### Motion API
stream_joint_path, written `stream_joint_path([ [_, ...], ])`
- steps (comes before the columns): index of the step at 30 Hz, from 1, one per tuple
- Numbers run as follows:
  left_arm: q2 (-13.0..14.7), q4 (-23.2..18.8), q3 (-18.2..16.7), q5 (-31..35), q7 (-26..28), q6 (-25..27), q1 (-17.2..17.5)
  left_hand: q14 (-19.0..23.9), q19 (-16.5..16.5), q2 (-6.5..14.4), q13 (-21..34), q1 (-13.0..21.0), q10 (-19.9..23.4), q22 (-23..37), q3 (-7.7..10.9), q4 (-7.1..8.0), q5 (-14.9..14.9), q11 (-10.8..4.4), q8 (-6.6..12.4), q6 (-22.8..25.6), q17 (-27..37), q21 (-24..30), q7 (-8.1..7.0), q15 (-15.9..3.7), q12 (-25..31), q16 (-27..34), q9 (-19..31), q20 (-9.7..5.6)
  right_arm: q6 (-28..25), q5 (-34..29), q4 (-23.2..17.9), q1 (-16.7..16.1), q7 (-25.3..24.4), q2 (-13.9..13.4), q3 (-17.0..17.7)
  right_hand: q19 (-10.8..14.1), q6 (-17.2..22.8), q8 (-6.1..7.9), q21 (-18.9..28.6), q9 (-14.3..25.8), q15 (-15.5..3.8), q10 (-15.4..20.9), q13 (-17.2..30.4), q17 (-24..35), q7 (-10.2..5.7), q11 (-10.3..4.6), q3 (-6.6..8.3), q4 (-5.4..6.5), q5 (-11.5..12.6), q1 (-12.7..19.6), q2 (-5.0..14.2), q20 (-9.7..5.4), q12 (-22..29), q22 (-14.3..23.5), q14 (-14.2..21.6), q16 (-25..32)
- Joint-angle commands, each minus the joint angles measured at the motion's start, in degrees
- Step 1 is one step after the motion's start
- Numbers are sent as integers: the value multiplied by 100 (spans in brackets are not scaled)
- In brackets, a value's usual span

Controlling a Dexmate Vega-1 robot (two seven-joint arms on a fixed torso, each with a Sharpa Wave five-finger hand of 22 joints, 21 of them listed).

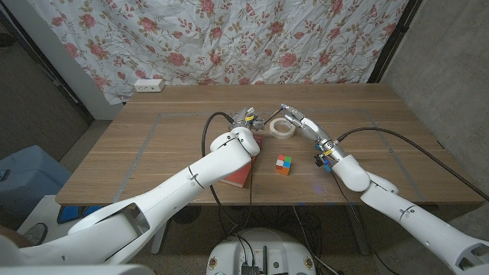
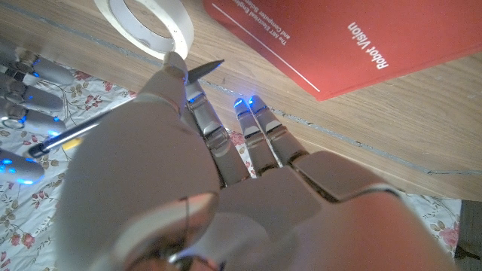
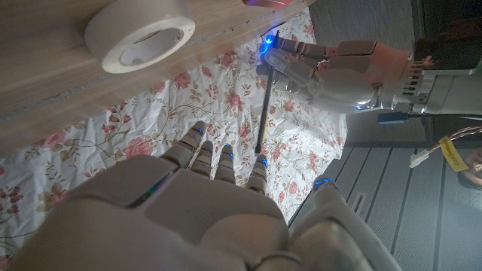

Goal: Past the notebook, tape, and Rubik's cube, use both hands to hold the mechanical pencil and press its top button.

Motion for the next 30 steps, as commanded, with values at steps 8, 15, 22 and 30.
stream_joint_path([
  [8, 6, -3, 30, 62, -9, -59, 14, 52, 22, 52, 14, 0, 161, 11, -27, 12, 28, -149, 51, 26, 4, 18, 24, -940, 29, 4, 6, -243, 131, 91, 47, -13, 104, 58, -10, 2, 96, 36, 27, 29, -21, -44, 10, 13, -13, 15, 5, 41, 35, 13, 163, -17, 19, 25, -21, 30],
  [15, 8, -26, 23, 85, 7, -52, 43, 53, 17, 57, 15, 1, 164, 11, -30, 14, 28, -151, 46, 12, 5, 17, 19, -940, 31, 5, 6, -237, 141, 92, 45, -16, 128, 82, -14, 5, 154, 46, 28, 29, -29, -49, 11, 12, -12, 7, 6, 42, 37, 17, 166, -28, 22, 25, -24, 31],
  [22, 30, -42, 18, 97, -5, -80, 63, 50, 16, 57, 15, 3, 162, 11, -33, 14, 27, -150, 47, 14, 5, 17, 8, -940, 30, 3, 6, -236, 127, 74, 32, -29, 109, 98, -3, 5, 184, 50, 28, 29, -30, -60, 11, 12, -13, 7, 6, 43, 37, 18, 168, -32, 20, 25, -28, 32],
  [30, 13, -42, 6, 100, 3, -60, 86, 46, 17, 56, 15, 7, 161, 11, -37, 13, 27, -154, 47, 13, 4, 17, 0, -939, 31, 2, 6, -239, 134, 78, -7, -53, 75, 91, 41, 5, 217, 50, 28, 29, -30, -51, 11, 11, -16, -2, 7, 42, 38, 23, 168, -34, 26, 25, -29, 33],
])
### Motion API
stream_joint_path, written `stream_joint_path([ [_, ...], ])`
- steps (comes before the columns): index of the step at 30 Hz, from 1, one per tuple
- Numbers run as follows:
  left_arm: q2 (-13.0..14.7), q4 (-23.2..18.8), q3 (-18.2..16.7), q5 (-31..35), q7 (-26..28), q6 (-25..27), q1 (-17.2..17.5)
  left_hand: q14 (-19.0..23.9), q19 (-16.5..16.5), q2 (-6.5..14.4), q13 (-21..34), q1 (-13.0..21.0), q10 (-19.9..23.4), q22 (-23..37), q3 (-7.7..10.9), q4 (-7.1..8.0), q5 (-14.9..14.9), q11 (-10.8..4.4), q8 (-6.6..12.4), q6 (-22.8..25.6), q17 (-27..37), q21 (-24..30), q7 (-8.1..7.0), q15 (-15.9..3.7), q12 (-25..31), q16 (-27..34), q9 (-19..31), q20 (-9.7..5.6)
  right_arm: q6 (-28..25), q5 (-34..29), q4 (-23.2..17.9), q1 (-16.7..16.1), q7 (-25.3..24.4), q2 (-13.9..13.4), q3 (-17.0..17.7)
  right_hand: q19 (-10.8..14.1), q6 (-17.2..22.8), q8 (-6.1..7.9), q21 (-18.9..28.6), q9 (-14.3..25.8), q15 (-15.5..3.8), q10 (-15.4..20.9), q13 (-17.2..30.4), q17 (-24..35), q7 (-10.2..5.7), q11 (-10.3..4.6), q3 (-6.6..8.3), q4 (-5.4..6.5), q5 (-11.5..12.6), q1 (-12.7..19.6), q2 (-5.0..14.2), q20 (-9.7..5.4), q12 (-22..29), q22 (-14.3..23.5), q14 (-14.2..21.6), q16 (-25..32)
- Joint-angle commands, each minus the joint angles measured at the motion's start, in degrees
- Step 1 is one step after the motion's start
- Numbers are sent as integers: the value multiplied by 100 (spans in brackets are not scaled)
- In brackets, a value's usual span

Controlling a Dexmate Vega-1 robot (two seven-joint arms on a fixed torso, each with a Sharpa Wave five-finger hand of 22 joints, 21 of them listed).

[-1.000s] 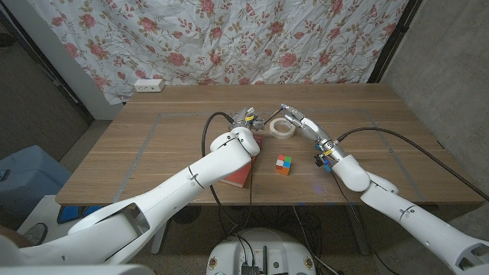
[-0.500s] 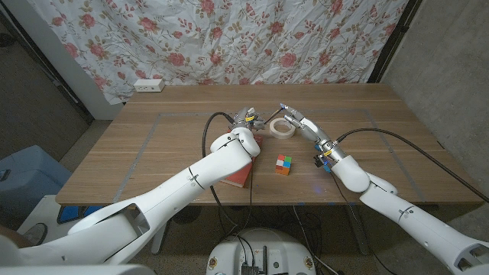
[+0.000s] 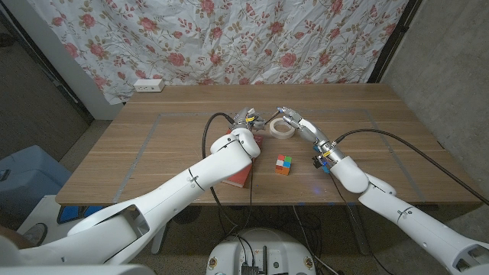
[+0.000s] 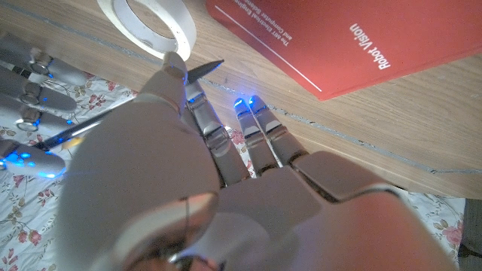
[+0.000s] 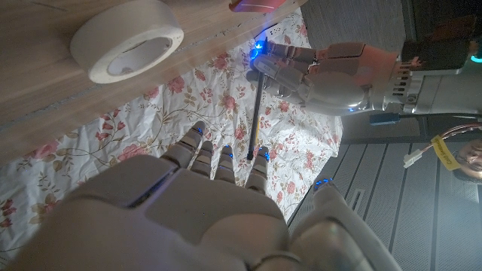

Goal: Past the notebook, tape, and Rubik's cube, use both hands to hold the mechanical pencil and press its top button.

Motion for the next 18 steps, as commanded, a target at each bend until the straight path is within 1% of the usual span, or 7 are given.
stream_joint_path([
  [1, -2, -13, -20, 14, 3, 1, 35, 46, 15, 52, 16, 15, 162, 11, 2, 5, 27, -154, 35, 34, 4, 17, 28, -939, 29, 2, 7, -239, 20, 12, -48, -32, -40, 14, 57, 6, 55, 4, 28, 14, -29, -20, 11, 10, -17, 27, 19, 30, 38, 24, 168, -36, 27, 25, -28, 34],
  [18, 41, -88, -7, 45, -5, 23, 55, 47, 14, 55, 16, 17, 160, 11, -8, 7, 26, -147, 34, 33, 5, 18, 32, -941, 29, 4, 6, -236, 33, 21, -130, -93, -169, -31, 230, 20, 94, -6, 33, 12, -29, -2, 11, 8, -20, 44, 21, 26, 39, 34, 166, -36, 37, 25, -22, 40],
])
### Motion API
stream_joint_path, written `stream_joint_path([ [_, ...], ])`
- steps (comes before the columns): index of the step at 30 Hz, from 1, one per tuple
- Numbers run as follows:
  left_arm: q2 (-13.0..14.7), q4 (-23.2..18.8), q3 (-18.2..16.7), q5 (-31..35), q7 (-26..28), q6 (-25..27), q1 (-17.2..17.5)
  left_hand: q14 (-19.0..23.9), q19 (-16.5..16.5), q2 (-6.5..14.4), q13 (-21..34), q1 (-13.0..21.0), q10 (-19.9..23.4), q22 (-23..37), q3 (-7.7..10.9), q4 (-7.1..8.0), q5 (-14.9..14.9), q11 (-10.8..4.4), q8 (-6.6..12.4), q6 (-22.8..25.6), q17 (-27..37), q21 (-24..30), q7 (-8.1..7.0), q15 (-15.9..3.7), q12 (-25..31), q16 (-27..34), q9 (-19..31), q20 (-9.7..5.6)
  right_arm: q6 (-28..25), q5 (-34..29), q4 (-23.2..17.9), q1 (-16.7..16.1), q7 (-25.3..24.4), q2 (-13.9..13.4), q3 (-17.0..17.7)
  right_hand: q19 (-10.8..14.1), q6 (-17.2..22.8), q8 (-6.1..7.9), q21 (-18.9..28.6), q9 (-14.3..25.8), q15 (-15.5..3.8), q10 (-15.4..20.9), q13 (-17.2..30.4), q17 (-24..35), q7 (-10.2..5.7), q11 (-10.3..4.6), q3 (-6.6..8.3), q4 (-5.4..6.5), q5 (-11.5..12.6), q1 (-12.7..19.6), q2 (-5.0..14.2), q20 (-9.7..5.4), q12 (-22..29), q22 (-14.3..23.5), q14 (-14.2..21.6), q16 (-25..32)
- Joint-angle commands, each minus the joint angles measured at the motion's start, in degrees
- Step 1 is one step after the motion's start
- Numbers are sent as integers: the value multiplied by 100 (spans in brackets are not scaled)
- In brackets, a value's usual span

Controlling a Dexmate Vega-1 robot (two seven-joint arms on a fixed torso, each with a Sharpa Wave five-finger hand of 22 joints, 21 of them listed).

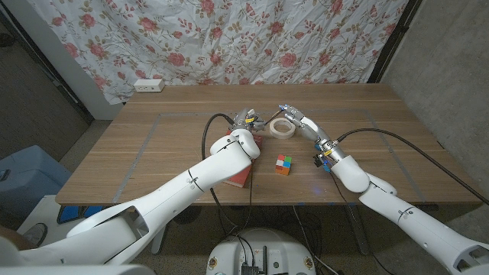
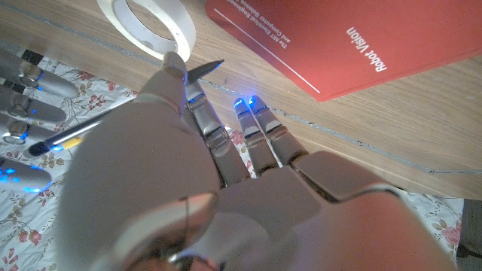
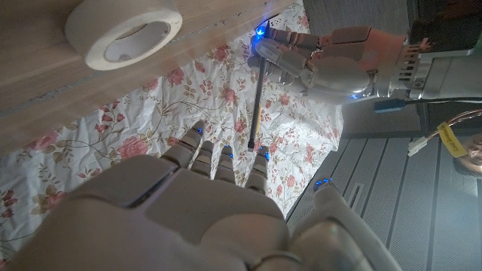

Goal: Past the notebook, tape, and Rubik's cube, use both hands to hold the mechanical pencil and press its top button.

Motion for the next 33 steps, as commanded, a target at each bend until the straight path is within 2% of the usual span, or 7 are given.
stream_joint_path([
  [1, 24, -50, 1, 22, -3, 36, 12, 48, 14, 51, 15, 22, 159, 11, -1, 15, 27, -147, 35, 32, 5, 18, 33, -940, 38, 5, 10, -234, 15, 36, -59, -50, -75, -39, 123, 20, 45, -7, 32, 12, -24, -2, 11, 8, -9, 45, 21, 26, 39, 35, 166, -35, 38, 24, -20, 41],
  [18, 154, -135, 15, 81, -71, -45, -14, 62, 16, 56, 15, 22, 151, 11, -11, 18, 27, -152, 33, 23, 8, 19, 15, -933, 36, 11, 9, -221, -59, 100, -133, -144, -79, -146, 276, 144, 19, -47, 67, 8, -18, 103, 13, 0, -13, -17, 35, 1, 43, 74, 165, -21, 72, 22, 39, 66],
  [33, 144, -174, 4, 135, -65, -14, 9, 66, 11, 57, 16, 23, 152, 11, -19, 18, 27, -151, 34, 24, 7, 18, 13, -934, 39, 11, 10, -218, -115, -79, -162, -175, -226, -203, 328, 160, -73, -88, 59, 6, -4, 118, 16, -7, -11, -26, 43, -30, 39, 106, 151, -13, 68, 21, 61, 73],
])
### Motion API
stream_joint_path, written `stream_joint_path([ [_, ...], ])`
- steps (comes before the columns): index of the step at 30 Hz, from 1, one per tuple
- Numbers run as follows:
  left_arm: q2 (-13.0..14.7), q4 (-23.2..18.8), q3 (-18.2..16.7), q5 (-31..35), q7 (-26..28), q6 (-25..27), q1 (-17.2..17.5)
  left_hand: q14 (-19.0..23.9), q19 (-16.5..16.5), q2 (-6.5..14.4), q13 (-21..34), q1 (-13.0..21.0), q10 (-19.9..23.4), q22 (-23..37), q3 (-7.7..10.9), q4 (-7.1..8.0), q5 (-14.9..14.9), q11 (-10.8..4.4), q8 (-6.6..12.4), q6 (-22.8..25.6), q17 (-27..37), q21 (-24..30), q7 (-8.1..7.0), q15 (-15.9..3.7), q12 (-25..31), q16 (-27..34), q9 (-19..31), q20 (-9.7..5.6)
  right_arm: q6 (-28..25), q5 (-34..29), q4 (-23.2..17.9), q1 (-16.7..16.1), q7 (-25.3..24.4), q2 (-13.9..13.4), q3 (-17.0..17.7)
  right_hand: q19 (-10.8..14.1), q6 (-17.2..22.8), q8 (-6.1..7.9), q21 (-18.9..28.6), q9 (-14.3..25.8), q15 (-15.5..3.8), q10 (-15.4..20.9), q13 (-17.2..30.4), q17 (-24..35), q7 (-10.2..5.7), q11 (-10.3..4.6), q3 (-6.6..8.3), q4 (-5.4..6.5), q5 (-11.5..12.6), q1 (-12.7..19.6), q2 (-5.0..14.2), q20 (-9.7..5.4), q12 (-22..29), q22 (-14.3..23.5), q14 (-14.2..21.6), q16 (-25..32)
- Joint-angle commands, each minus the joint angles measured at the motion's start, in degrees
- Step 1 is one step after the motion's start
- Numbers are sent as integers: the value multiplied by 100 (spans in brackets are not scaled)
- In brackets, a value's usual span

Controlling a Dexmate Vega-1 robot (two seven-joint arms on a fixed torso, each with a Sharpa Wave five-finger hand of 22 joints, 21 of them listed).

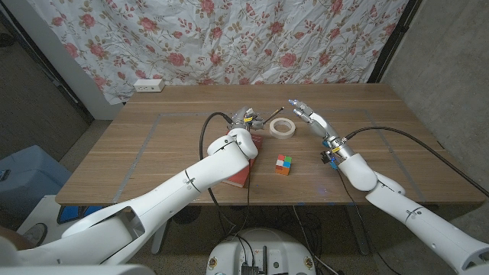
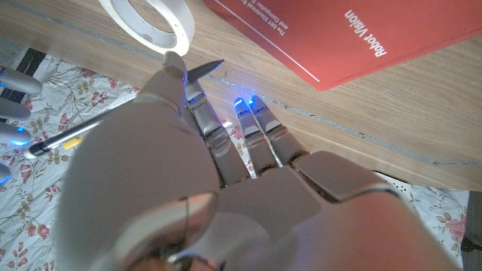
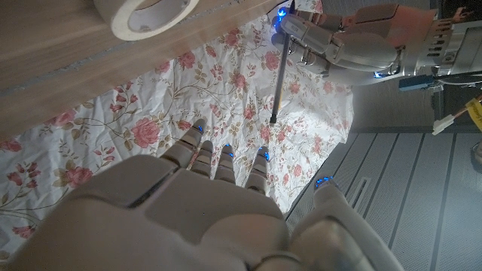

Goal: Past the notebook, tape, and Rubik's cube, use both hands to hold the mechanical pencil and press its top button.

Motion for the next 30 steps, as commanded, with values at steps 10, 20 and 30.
stream_joint_path([
  [10, -1, -57, -25, 52, 11, 27, 38, 46, 9, 67, 16, 18, 151, 11, -16, 25, 29, -151, 30, 16, 7, 18, 14, -957, 31, 10, 8, -218, -72, -235, -106, -31, -167, -34, 14, 22, -10, -5, 1, 7, 33, 44, 17, -7, -9, -3, 24, -15, 32, -20, 162, 5, 23, 21, 24, 28],
  [20, -20, -96, -36, 76, 63, 64, 86, 41, 4, 67, 17, 21, 151, 11, -20, 24, 29, -154, 35, 26, 6, 16, 16, -955, 31, 7, 8, -221, -41, -219, -131, -22, -125, 7, -48, 8, 37, 12, -8, 11, 45, 34, 18, -6, -7, -13, 20, -12, 27, -29, 161, 7, 16, 22, 1, 21],
  [30, -8, -135, -42, 92, 80, 76, 117, 41, 4, 70, 17, 23, 155, 11, -24, 24, 29, -152, 34, 24, 6, 17, 9, -957, 34, 8, 8, -222, -38, -240, -148, -10, -61, 23, -106, -17, 104, 33, -19, 15, 50, 23, 19, -3, -6, -8, 15, 0, 22, -46, 166, 15, 10, 22, -20, 17],
])
